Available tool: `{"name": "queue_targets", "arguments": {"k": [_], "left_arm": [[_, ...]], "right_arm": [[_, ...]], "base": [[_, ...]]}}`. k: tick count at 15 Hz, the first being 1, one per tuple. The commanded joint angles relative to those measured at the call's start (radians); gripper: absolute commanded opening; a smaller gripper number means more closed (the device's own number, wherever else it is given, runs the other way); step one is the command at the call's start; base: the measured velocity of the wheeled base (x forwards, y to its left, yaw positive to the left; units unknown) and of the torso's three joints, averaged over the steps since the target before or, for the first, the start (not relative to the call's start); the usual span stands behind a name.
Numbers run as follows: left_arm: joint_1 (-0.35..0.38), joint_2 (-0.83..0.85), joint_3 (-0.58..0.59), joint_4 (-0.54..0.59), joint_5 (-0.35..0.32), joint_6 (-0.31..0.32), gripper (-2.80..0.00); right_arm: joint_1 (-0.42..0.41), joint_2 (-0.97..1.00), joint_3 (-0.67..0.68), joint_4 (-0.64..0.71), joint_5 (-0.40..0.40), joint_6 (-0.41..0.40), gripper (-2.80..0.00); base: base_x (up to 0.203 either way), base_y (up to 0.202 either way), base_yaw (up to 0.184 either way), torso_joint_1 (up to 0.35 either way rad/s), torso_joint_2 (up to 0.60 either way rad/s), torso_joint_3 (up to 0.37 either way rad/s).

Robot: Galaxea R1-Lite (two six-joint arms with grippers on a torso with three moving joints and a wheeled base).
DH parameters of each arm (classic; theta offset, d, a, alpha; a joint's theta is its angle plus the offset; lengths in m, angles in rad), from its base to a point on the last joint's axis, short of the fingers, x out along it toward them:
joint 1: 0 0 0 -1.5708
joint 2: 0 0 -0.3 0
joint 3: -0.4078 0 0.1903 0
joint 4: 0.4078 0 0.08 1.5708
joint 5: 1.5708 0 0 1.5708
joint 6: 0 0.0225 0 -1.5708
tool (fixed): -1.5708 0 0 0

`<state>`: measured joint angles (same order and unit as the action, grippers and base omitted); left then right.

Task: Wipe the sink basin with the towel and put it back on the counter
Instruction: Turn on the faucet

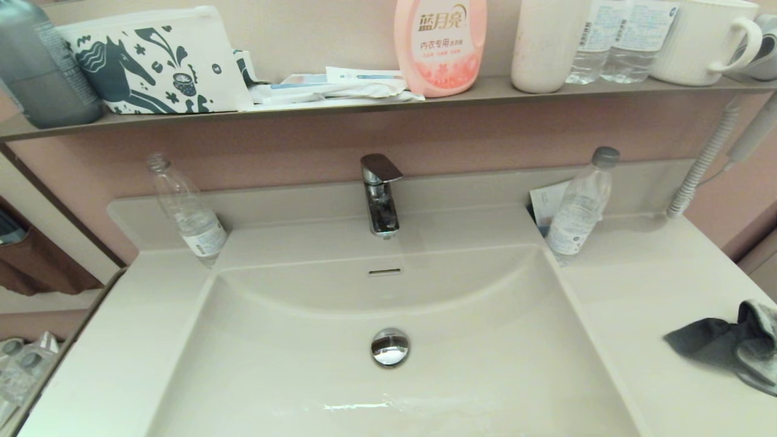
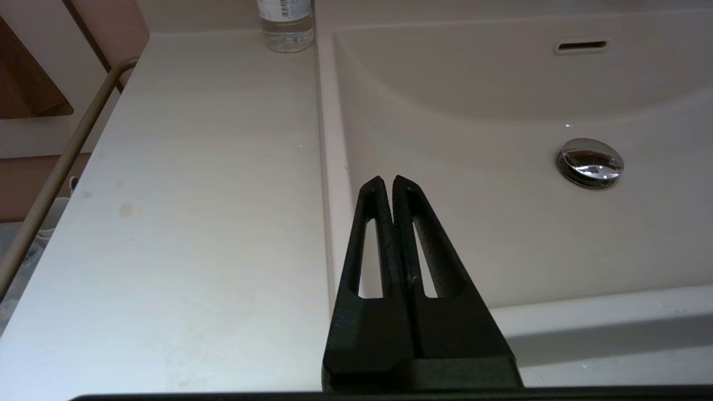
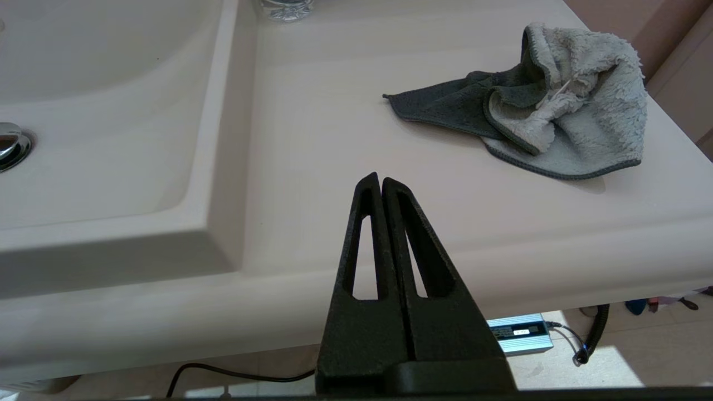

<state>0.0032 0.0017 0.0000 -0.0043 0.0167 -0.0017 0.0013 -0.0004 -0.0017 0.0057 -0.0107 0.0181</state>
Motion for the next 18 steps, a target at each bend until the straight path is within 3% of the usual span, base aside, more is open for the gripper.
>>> {"name": "queue_targets", "arguments": {"k": [1,18], "left_arm": [[0.000,0.001,0.000,0.000,0.000,-0.001,-2.80],[0.001,0.000,0.000,0.002,0.000,0.008,-2.80]], "right_arm": [[0.000,0.000,0.000,0.000,0.000,0.000,-2.80],[0.000,0.000,0.000,0.000,0.000,0.000,-2.80]], "base": [[0.000,0.000,0.000,0.000,0.00,0.000],[0.000,0.000,0.000,0.000,0.00,0.000]]}}
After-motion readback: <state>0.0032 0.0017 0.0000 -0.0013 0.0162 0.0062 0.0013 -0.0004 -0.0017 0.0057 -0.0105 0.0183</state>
